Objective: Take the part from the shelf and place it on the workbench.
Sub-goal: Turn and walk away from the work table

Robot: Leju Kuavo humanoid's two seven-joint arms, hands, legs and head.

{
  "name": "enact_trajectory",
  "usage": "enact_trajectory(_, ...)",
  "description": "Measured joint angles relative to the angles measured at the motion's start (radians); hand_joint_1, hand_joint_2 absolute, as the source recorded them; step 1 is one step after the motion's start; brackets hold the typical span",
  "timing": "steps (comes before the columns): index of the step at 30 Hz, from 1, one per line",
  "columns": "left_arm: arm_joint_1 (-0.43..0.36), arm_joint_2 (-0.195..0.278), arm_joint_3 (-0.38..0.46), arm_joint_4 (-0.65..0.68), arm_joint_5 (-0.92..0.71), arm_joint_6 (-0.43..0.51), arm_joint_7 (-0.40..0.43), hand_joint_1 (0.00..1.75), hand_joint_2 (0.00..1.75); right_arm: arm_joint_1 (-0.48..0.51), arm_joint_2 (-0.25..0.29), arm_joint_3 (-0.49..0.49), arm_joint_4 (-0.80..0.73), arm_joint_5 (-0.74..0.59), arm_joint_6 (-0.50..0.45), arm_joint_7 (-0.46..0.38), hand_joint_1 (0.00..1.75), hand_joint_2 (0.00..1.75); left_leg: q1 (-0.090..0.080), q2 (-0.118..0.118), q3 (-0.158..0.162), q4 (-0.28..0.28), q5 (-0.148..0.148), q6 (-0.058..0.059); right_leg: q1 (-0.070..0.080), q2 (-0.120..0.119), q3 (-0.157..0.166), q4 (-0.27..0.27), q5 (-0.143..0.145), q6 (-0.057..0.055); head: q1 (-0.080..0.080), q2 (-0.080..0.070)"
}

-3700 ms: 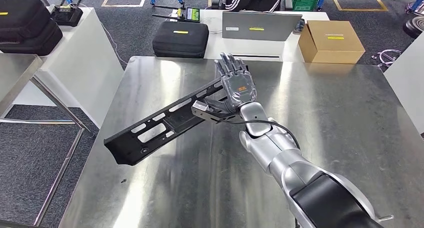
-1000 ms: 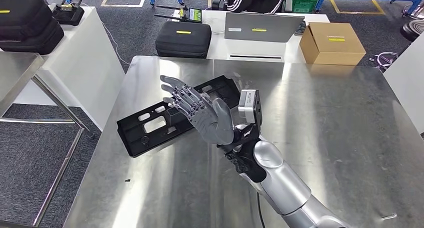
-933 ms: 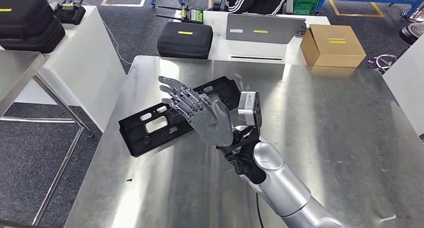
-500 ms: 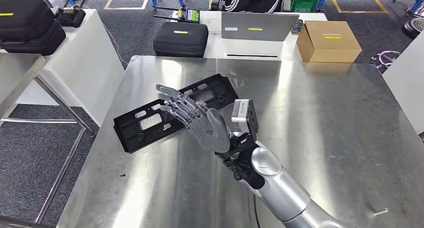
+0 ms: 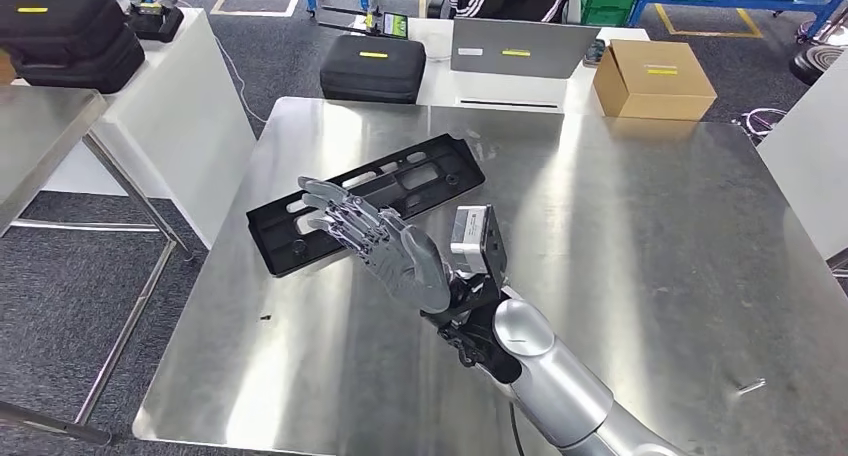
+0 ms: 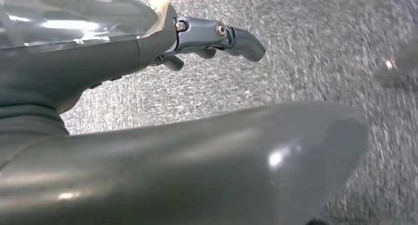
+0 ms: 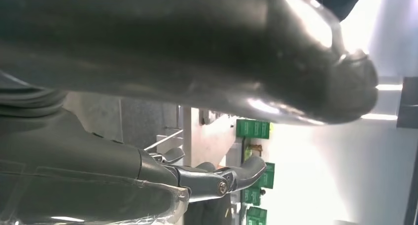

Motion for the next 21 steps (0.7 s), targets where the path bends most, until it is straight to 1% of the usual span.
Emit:
enact_trajectory(1,0.000,0.000,0.000,0.000,0.000,0.000,0.001,0.00,0.00,0.000,-0.001,0.000,-0.001,0.001,0.000,0.000,0.00,0.00,0.000,0.003,-0.012,-0.002,0.011,0.010,-0.001,0.000,-0.013,0.023,-0.024,-0.003,0.002,0.000)
enact_trajectory(2,-0.001,0.001,0.000,0.000,0.000,0.001,0.001,0.00,0.00,0.000,-0.001,0.000,-0.001,0.003,0.000,0.000,0.00,0.00,0.000,0.005,-0.027,-0.003,0.023,0.018,-0.001,0.000,-0.032,0.067,-0.064,-0.009,0.004,0.000)
enact_trajectory(3,-0.001,0.002,0.000,0.000,0.000,0.001,0.001,0.00,0.00,0.000,-0.002,0.000,-0.001,0.005,0.000,0.000,0.00,0.00,-0.002,0.007,-0.041,-0.002,0.035,0.022,-0.001,0.000,-0.053,0.131,-0.113,-0.017,0.005,0.000)
enact_trajectory(4,-0.001,0.002,0.000,0.000,0.000,0.001,0.001,0.00,0.00,0.001,-0.002,0.001,-0.002,0.007,0.000,0.000,0.00,0.00,-0.004,0.009,-0.054,-0.001,0.046,0.025,-0.001,0.000,-0.070,0.201,-0.154,-0.020,0.007,0.000)
enact_trajectory(5,-0.001,0.002,0.000,0.000,0.000,0.001,0.001,0.00,0.00,0.001,-0.002,0.001,-0.002,0.009,0.000,0.000,0.00,0.00,-0.007,0.010,-0.068,0.000,0.058,0.026,0.000,0.000,-0.078,0.261,-0.179,-0.018,0.007,0.000)
enact_trajectory(6,0.000,0.002,0.000,0.000,0.001,0.001,0.002,0.00,0.00,0.002,-0.003,0.002,-0.002,0.011,0.000,0.000,0.00,0.00,-0.010,0.012,-0.081,0.001,0.068,0.027,0.001,0.000,-0.073,0.294,-0.185,-0.012,0.007,0.000)
enact_trajectory(7,0.000,0.001,0.000,0.000,0.001,0.001,0.002,0.00,0.00,0.003,-0.003,0.003,-0.002,0.013,0.001,0.000,0.00,0.00,-0.013,0.012,-0.093,0.001,0.079,0.027,0.003,0.000,-0.046,0.286,-0.174,-0.006,0.008,0.000)
enact_trajectory(8,0.000,0.001,0.000,0.000,0.002,0.001,0.002,0.00,0.00,0.004,-0.003,0.005,-0.003,0.015,0.001,0.000,0.00,0.00,-0.016,0.012,-0.104,0.002,0.088,0.027,0.006,0.000,0.000,0.238,-0.156,-0.003,0.008,0.000)
enact_trajectory(9,0.000,0.000,0.000,0.000,0.002,0.001,0.002,0.00,0.00,0.004,-0.002,0.006,-0.005,0.016,0.002,0.000,0.00,0.00,-0.018,0.012,-0.112,0.002,0.096,0.026,0.011,0.000,0.059,0.161,-0.144,-0.006,0.008,0.000)
enact_trajectory(10,0.000,-0.001,0.000,0.000,0.002,0.001,0.002,0.00,0.00,0.003,-0.002,0.006,-0.009,0.017,0.002,0.000,0.00,0.00,-0.021,0.011,-0.118,0.002,0.104,0.024,0.016,-0.001,0.120,0.076,-0.142,-0.015,0.008,0.000)
enact_trajectory(11,0.000,-0.002,0.000,0.000,0.002,0.001,0.002,0.00,0.00,0.002,-0.001,0.007,-0.013,0.017,0.003,-0.001,0.00,0.00,-0.021,0.011,-0.122,0.001,0.112,0.020,0.021,-0.001,0.162,0.013,-0.145,-0.024,0.007,0.000)
enact_trajectory(12,0.000,-0.004,0.000,0.000,0.002,0.001,0.002,0.00,0.00,0.001,0.000,0.007,-0.017,0.018,0.003,-0.002,0.00,0.00,-0.020,0.012,-0.125,0.000,0.119,0.015,0.025,-0.001,0.183,-0.025,-0.151,-0.032,0.008,0.000)
enact_trajectory(13,0.000,-0.004,0.000,0.000,0.002,0.000,0.001,0.00,0.00,0.001,0.000,0.007,-0.020,0.019,0.003,-0.002,0.00,0.00,-0.019,0.012,-0.126,-0.002,0.127,0.008,0.029,-0.002,0.187,-0.039,-0.151,-0.038,0.008,0.000)
enact_trajectory(14,0.000,-0.004,0.000,0.000,0.002,0.000,0.001,0.00,0.00,0.001,0.000,0.007,-0.022,0.020,0.004,-0.003,0.00,0.00,-0.017,0.012,-0.128,-0.004,0.134,0.001,0.025,-0.002,0.180,-0.042,-0.142,-0.043,0.008,0.000)
enact_trajectory(15,0.000,-0.004,0.000,0.000,0.001,0.000,0.001,0.00,0.00,0.000,0.000,0.008,-0.024,0.021,0.004,-0.003,0.00,0.00,-0.015,0.010,-0.134,0.000,0.128,-0.005,0.021,-0.004,0.174,-0.048,-0.131,-0.049,0.009,0.000)
enact_trajectory(16,0.001,-0.003,0.000,0.000,0.001,-0.001,0.000,0.00,0.00,0.001,0.001,0.008,-0.028,0.023,0.004,-0.003,0.00,0.00,-0.014,0.008,-0.143,0.015,0.106,-0.010,0.015,-0.005,0.168,-0.052,-0.119,-0.059,0.008,0.000)
enact_trajectory(17,0.001,-0.003,0.000,0.000,0.001,-0.001,0.000,0.00,0.00,0.001,0.002,0.009,-0.031,0.025,0.004,-0.003,0.00,0.00,-0.013,0.006,-0.157,0.048,0.067,-0.015,0.009,-0.006,0.159,-0.056,-0.105,-0.065,0.005,0.000)
enact_trajectory(18,0.002,-0.002,0.000,0.000,0.000,-0.001,0.000,0.00,0.00,0.003,0.003,0.010,-0.035,0.027,0.004,-0.003,0.00,0.00,-0.010,0.005,-0.174,0.102,0.015,-0.021,0.008,-0.007,0.148,-0.055,-0.093,-0.069,0.003,0.000)
enact_trajectory(19,0.002,-0.002,0.000,0.001,0.000,-0.001,0.000,0.00,0.00,0.005,0.003,0.010,-0.037,0.030,0.004,-0.003,0.00,0.00,-0.006,0.004,-0.192,0.168,-0.031,-0.027,0.007,-0.008,0.133,-0.053,-0.081,-0.071,0.001,0.000)
enact_trajectory(20,0.002,-0.001,0.000,0.001,-0.001,-0.001,-0.001,0.00,0.00,0.009,0.003,0.011,-0.039,0.032,0.004,-0.003,0.00,0.00,-0.002,0.004,-0.205,0.230,-0.059,-0.033,0.007,-0.008,0.118,-0.051,-0.071,-0.069,0.000,0.000)
enact_trajectory(21,0.002,0.000,0.000,0.001,-0.002,-0.001,-0.001,0.00,0.00,0.013,0.003,0.011,-0.039,0.033,0.004,-0.003,0.00,0.00,0.003,0.005,-0.208,0.272,-0.065,-0.039,0.005,-0.009,0.103,-0.047,-0.061,-0.065,0.000,0.000)
